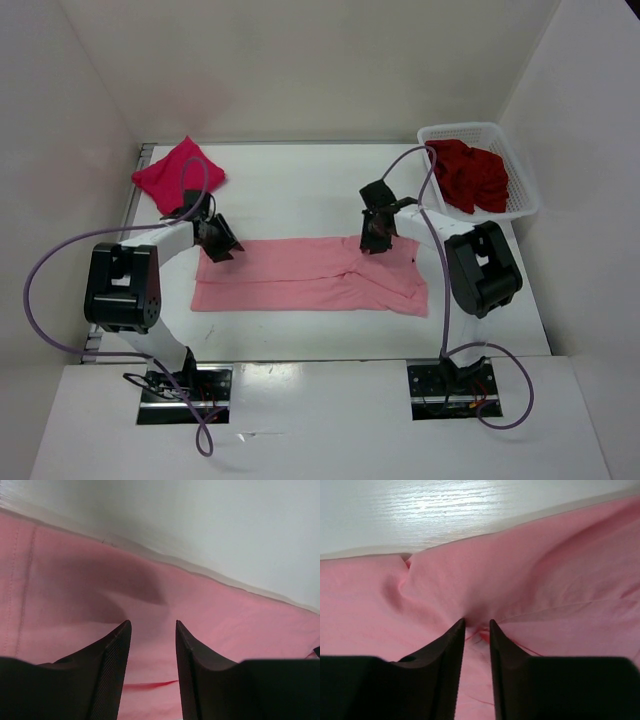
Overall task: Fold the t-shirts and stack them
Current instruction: Fold the other side of the tshirt into a rectangle, then rotate the tshirt 70 degrees
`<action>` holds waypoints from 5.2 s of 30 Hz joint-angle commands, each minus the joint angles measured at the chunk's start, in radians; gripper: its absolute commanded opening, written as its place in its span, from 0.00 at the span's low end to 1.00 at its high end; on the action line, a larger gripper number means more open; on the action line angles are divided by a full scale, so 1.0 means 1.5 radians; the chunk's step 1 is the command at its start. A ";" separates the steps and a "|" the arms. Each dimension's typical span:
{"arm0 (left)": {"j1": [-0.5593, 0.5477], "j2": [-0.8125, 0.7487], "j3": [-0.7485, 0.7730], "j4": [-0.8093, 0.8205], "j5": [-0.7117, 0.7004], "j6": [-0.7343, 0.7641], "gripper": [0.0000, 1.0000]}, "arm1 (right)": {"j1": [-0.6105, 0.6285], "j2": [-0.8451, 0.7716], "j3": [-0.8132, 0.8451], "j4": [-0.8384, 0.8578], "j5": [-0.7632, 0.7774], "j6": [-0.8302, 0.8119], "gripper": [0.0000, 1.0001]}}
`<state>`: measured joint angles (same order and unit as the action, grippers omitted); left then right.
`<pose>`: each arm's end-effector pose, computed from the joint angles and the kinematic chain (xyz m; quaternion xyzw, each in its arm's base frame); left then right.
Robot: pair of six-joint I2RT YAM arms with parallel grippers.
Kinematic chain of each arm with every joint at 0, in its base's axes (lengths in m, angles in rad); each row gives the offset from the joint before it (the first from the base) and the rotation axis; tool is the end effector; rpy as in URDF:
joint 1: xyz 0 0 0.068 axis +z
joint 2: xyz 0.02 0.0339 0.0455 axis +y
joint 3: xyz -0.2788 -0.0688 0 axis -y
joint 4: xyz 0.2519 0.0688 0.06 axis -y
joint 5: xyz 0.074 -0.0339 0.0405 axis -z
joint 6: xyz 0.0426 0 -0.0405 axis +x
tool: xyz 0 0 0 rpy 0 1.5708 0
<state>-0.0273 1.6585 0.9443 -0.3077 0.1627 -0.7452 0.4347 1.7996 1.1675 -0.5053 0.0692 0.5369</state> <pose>0.3343 -0.0160 0.1726 -0.3164 0.9060 -0.1742 0.2208 0.3376 0.1535 0.1789 0.0573 0.9744 0.0705 0.2058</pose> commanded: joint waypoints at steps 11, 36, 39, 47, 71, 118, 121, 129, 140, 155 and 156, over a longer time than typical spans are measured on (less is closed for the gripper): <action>-0.002 0.014 0.017 0.026 0.021 -0.024 0.48 | 0.020 -0.045 -0.002 -0.055 -0.007 -0.007 0.09; -0.024 -0.057 0.041 0.026 0.039 -0.036 0.48 | 0.020 -0.227 -0.059 -0.104 -0.184 0.028 0.27; -0.062 -0.034 0.056 0.032 0.039 -0.042 0.48 | -0.081 -0.205 -0.059 -0.041 -0.150 0.035 0.05; -0.101 0.063 0.098 0.054 0.045 -0.055 0.48 | -0.225 -0.126 -0.059 0.050 0.031 0.041 0.33; -0.033 0.131 0.070 0.082 0.074 -0.055 0.48 | -0.219 -0.066 -0.080 0.112 -0.016 0.053 0.42; -0.049 -0.096 0.083 0.022 0.115 0.027 0.23 | 0.008 -0.097 -0.166 0.102 -0.096 0.215 0.03; -0.056 -0.115 0.076 0.015 0.123 0.036 0.26 | -0.009 -0.029 -0.107 0.108 -0.102 0.208 0.03; -0.063 -0.173 0.057 -0.013 0.115 0.030 0.34 | -0.050 0.420 0.729 -0.111 -0.161 0.115 0.02; -0.075 -0.210 0.051 -0.045 0.096 0.008 0.57 | 0.008 0.192 0.636 -0.069 -0.165 0.022 0.61; -0.014 -0.204 0.057 -0.085 0.083 0.064 0.27 | 0.243 0.125 0.143 0.256 -0.270 0.208 0.48; -0.014 -0.210 0.057 -0.085 0.083 0.064 0.27 | 0.249 0.139 0.137 0.267 -0.270 0.218 0.55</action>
<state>-0.0509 1.3659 1.0245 -0.4244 0.2962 -0.6800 0.8005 2.0289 1.3666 -0.2436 -0.3248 0.7925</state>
